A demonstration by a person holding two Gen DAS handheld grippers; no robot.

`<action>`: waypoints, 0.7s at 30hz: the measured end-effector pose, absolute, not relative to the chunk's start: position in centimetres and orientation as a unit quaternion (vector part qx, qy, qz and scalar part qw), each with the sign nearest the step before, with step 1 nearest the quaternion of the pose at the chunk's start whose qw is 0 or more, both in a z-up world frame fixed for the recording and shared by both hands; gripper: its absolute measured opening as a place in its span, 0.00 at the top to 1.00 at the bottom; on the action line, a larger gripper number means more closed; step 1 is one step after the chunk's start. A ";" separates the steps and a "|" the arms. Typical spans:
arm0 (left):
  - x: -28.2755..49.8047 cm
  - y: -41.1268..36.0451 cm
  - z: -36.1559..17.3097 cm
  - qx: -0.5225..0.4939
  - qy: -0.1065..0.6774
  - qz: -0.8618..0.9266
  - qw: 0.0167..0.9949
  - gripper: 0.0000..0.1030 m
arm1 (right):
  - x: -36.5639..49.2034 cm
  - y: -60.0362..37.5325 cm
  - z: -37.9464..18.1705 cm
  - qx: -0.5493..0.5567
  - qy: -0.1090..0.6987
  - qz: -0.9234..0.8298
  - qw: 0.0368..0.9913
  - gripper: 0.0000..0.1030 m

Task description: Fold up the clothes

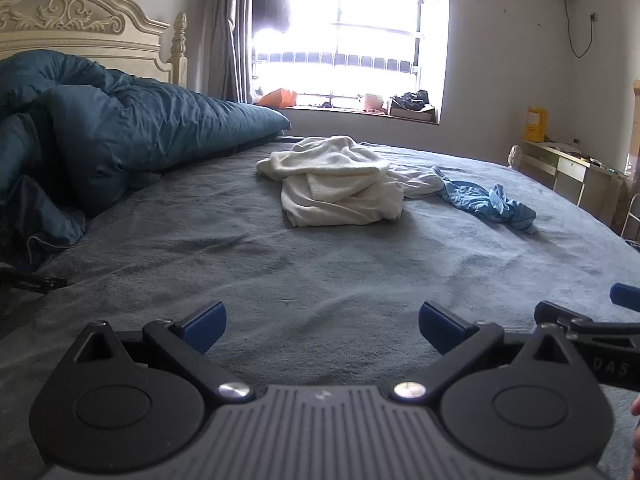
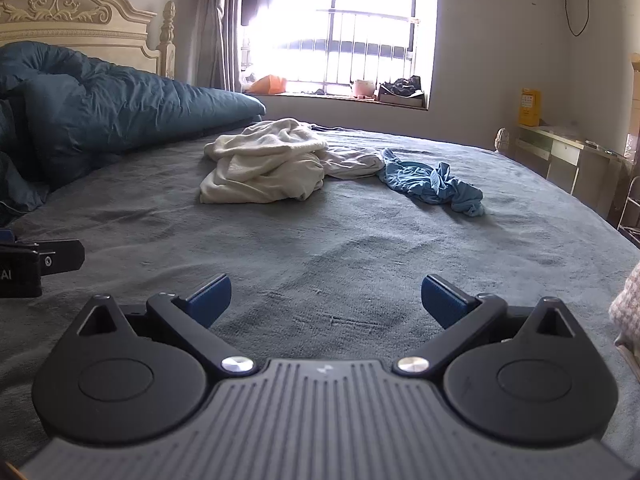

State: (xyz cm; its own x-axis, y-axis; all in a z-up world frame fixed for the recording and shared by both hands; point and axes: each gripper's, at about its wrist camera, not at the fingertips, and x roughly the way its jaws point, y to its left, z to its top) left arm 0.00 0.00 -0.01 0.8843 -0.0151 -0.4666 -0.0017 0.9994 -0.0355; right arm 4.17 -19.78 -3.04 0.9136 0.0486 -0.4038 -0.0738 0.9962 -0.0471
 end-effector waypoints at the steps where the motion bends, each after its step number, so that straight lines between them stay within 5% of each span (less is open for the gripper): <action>1: 0.0 0.0 0.0 -0.017 0.240 -0.003 0.970 0.00 | 4.3 -19.9 -3.2 -0.030 0.206 0.031 0.978 0.01; 21: 8.1 -0.7 -3.3 -0.067 0.249 -0.008 0.966 0.00 | 9.8 -20.0 -5.3 -0.018 0.209 0.022 0.978 0.01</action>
